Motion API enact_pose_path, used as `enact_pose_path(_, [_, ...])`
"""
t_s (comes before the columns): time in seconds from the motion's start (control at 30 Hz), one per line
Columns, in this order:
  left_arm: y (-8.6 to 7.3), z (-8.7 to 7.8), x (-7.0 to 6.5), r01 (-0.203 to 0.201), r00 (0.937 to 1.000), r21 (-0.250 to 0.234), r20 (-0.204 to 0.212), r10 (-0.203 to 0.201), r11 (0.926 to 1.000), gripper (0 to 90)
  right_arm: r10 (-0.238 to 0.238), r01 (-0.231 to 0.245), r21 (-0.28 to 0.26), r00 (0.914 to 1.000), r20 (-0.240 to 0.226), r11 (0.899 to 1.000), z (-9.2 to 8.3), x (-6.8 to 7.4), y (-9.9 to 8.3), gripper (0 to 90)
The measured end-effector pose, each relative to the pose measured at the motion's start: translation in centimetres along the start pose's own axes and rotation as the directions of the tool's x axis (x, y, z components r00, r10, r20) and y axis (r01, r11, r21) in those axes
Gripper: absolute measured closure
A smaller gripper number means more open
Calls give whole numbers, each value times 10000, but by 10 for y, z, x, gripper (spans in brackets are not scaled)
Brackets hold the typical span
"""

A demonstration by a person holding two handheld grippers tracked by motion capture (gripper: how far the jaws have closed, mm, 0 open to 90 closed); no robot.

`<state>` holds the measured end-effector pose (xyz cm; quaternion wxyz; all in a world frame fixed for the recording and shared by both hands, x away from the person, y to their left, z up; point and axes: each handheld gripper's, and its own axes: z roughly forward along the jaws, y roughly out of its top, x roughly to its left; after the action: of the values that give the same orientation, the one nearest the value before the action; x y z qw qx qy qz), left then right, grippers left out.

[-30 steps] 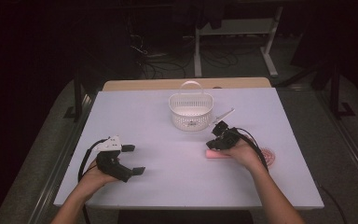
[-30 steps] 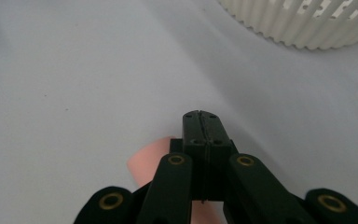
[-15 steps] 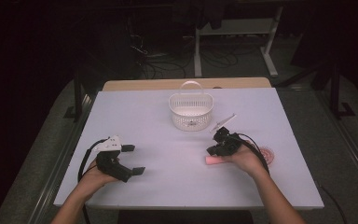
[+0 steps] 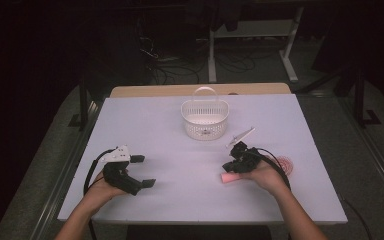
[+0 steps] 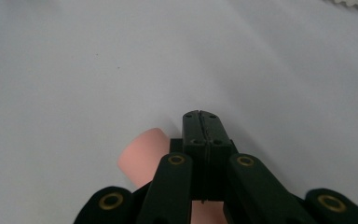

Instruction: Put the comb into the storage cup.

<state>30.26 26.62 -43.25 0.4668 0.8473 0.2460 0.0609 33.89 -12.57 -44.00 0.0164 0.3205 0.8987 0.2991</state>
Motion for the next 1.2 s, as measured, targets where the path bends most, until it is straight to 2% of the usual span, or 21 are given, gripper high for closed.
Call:
enact_pose_path(0.37, [0,0,0,-4,10000,-6,9,4,10000,0,-110,109,77,9999,27,9999,2,2,-1,888])
enact_pose_path(0.53, [0,0,0,-7,10000,-1,8,7,10000,0,160,-148,-400,9995,289,9991,-14,-6,-4,888])
enact_pose_path(0.7, [0,0,0,5,10000,0,3,-5,10000,0,593,-527,-829,9951,787,9952,-36,-21,-15,888])
enact_pose_path(0.8, [0,0,0,2,10000,2,-10,-2,10000,0,943,-821,-1102,9894,1108,9905,-52,-30,-25,888])
enact_pose_path(0.93, [0,0,0,-3,10000,12,-10,3,10000,0,1422,-1217,-1310,9768,1602,9839,-70,-43,-43,888])
enact_pose_path(1.07, [0,1,0,-19,10000,34,-14,19,10000,0,1896,-1626,-1446,9615,1988,9760,-86,-55,-61,888])
enact_pose_path(1.2, [0,1,0,8,10000,57,-18,-8,10000,0,2385,-2041,-1602,9415,2382,9658,-99,-66,-78,888])
